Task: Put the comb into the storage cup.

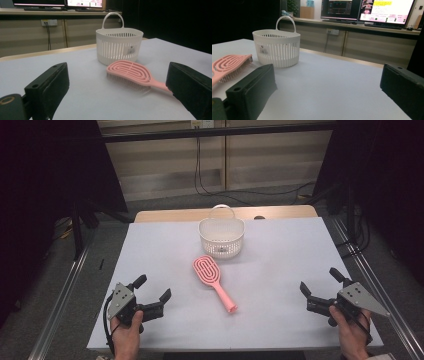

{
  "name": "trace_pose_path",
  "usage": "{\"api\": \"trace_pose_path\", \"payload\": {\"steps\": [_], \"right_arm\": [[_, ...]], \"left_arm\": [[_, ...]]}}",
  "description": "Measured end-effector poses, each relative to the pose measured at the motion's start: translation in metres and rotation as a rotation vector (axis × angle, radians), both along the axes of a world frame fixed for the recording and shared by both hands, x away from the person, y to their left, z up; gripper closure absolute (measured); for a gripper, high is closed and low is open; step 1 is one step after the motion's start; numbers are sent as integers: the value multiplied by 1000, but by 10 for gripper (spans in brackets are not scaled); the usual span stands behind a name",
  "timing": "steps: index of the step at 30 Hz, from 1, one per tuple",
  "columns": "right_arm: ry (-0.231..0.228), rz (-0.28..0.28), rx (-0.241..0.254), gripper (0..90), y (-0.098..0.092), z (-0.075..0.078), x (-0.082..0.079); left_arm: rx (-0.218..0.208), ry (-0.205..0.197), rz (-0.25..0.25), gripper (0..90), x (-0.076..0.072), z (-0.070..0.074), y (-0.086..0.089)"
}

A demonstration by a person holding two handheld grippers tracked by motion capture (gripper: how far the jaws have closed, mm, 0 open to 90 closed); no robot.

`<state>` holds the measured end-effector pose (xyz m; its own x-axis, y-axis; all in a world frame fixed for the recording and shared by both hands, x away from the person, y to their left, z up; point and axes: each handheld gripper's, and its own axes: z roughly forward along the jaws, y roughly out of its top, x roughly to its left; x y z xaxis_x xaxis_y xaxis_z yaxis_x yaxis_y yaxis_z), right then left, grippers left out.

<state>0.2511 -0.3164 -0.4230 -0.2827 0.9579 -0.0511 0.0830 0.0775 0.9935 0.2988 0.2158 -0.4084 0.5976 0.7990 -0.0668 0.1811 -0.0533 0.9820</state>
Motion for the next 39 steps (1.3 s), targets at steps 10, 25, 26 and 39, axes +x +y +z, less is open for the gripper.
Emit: {"api": "trace_pose_path", "payload": {"steps": [10,25,26,39], "right_arm": [[-5,1,9,0,0,0,0],[-6,7,8,0,1,0,0],[-6,8,10,0,0,0,0],[-5,8,11,0,1,-1,0]], "left_arm": [[24,-35,18,16,8,4,-11],[3,-36,-58,17,19,8,-32],[-8,-42,-62,17,21,9,-36],[15,-106,-81,17,37,18,-49]]}}
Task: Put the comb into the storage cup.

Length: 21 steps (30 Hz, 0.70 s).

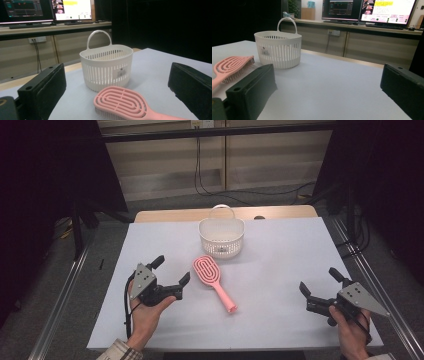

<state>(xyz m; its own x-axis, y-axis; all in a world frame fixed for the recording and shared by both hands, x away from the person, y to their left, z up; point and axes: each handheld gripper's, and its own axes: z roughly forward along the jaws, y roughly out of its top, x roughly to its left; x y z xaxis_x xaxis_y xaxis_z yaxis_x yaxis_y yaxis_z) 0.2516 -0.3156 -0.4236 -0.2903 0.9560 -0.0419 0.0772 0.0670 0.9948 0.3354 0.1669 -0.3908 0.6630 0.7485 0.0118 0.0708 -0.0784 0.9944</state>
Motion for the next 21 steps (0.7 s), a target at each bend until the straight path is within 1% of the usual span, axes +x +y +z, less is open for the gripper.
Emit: {"api": "trace_pose_path", "payload": {"steps": [1,4,5,6,7,8,9,12,13,18,21], "right_arm": [[-1,2,-1,0,0,0,0],[-1,2,-4,0,0,0,0],[3,-3,-11,0,0,0,0],[3,-3,-11,0,0,0,0],[2,-2,-16,0,0,0,0],[2,-2,-16,0,0,0,0],[2,-3,-14,0,0,0,0],[1,-1,-11,0,0,0,0],[3,-4,-16,0,0,0,0],[1,-1,-12,0,0,0,1],[-1,1,-11,0,0,0,1]], "left_arm": [[9,1,-4,19,3,-1,-3],[5,13,-11,20,7,-1,-5],[11,8,-6,24,12,2,-6],[11,8,-6,24,12,2,-6],[1,10,-8,24,17,3,-7],[1,10,-8,23,17,3,-7],[11,1,-5,23,20,3,-11],[13,2,-3,26,23,2,-16],[12,16,-5,26,26,1,-20],[10,4,-1,31,32,1,-26],[38,-5,-10,33,35,0,-33]]}}
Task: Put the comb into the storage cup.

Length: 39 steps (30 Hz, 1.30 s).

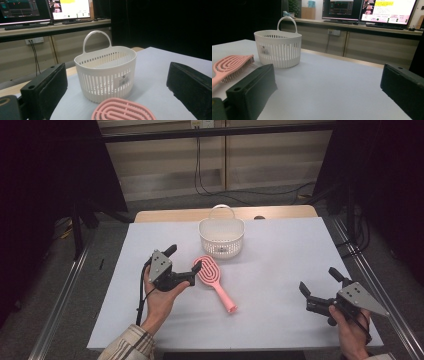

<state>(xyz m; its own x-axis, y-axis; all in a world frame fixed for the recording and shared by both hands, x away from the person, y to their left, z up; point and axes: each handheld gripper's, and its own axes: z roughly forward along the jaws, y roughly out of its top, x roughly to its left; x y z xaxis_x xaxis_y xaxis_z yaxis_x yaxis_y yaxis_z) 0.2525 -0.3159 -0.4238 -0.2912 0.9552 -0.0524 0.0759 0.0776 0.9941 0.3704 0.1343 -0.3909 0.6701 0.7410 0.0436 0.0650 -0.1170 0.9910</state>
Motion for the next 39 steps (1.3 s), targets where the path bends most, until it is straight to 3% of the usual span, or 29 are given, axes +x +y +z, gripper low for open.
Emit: {"api": "trace_pose_path", "payload": {"steps": [2,4,7,11,21,26,33,39], "right_arm": [[1,1,-2,0,0,0,0],[2,6,2,0,1,0,-1],[3,8,1,0,1,0,-1],[2,9,1,0,1,0,-1],[2,10,13,0,0,0,-1],[2,15,10,0,1,0,-1],[2,14,10,0,0,0,-1],[0,17,7,0,1,0,-1]], "left_arm": [[-14,10,-5,40,-1,-4,-3],[14,23,-16,72,-3,-10,-6],[21,11,-6,73,-5,-10,-5],[-8,1,3,90,-5,-8,-2],[-8,22,-38,202,-11,-6,-7],[-13,29,-78,299,-13,-5,-11],[-5,48,-99,368,-11,-6,-14],[8,52,-133,565,-11,-7,-15]]}}
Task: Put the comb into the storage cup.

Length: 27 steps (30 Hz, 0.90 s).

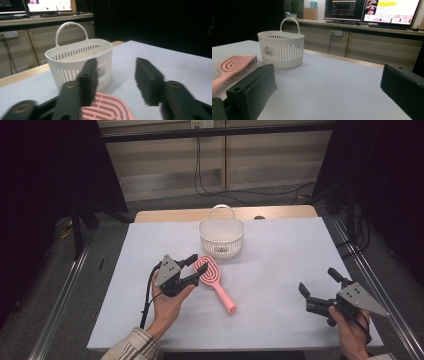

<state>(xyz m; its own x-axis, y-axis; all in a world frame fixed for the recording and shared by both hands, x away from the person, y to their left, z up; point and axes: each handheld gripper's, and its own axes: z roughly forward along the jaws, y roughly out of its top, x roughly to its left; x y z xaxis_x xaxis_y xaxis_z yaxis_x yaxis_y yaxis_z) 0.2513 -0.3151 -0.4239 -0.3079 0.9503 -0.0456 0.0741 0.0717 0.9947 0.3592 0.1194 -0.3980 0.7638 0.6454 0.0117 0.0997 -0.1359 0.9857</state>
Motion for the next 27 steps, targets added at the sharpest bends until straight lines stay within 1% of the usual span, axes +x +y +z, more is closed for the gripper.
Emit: {"api": "trace_pose_path", "payload": {"steps": [2,3,4,5,6,7,8,9,10,11,12,13,14,15,16,17,19,21,22,23,24,25,26,27], "right_arm": [[-1,1,1,0,0,0,0],[-2,0,2,0,0,0,0],[-2,1,2,0,0,0,0],[-2,0,3,0,0,0,0],[-2,0,3,0,0,0,0],[0,2,2,0,0,0,0],[0,2,2,0,0,0,0],[-1,1,-1,0,0,0,0],[-1,1,-1,0,0,0,0],[-2,2,2,0,0,0,0],[-2,2,2,0,0,0,0],[-2,2,2,0,0,0,0],[-2,2,2,0,0,0,0],[-1,3,3,0,0,0,0],[-1,3,3,0,0,0,0],[-2,2,3,0,0,0,0],[-3,2,1,0,0,0,-1],[-4,5,1,0,0,0,-1],[-4,5,1,0,0,0,-1],[-1,5,1,0,0,0,-1],[-1,5,1,0,0,0,-1],[-3,5,2,0,0,0,-1],[-3,5,2,0,0,0,-1],[0,5,3,0,0,0,0]], "left_arm": [[2,0,-8,661,0,0,0],[-1,1,-9,661,0,0,0],[-2,5,-14,700,0,0,0],[4,4,-17,767,1,0,1],[4,4,-17,798,1,0,1],[5,14,-30,852,2,0,2],[5,14,-30,873,2,0,2],[14,26,-38,896,2,-1,2],[14,26,-38,900,2,-1,2],[10,52,-46,900,3,-3,2],[10,52,-46,900,3,-3,2],[31,55,-52,900,3,-3,2],[31,55,-52,900,3,-3,2],[40,69,-68,900,4,-4,1],[40,69,-68,900,4,-4,1],[49,76,-71,900,5,-6,0],[61,100,-89,900,4,-8,-1],[69,113,-103,900,4,-8,-1],[69,113,-103,900,4,-8,-1],[70,126,-101,900,4,-8,-2],[73,129,-107,900,5,-9,-1],[72,145,-104,900,5,-10,-2],[77,149,-102,900,6,-10,-3],[82,164,-110,900,6,-12,-5]]}}
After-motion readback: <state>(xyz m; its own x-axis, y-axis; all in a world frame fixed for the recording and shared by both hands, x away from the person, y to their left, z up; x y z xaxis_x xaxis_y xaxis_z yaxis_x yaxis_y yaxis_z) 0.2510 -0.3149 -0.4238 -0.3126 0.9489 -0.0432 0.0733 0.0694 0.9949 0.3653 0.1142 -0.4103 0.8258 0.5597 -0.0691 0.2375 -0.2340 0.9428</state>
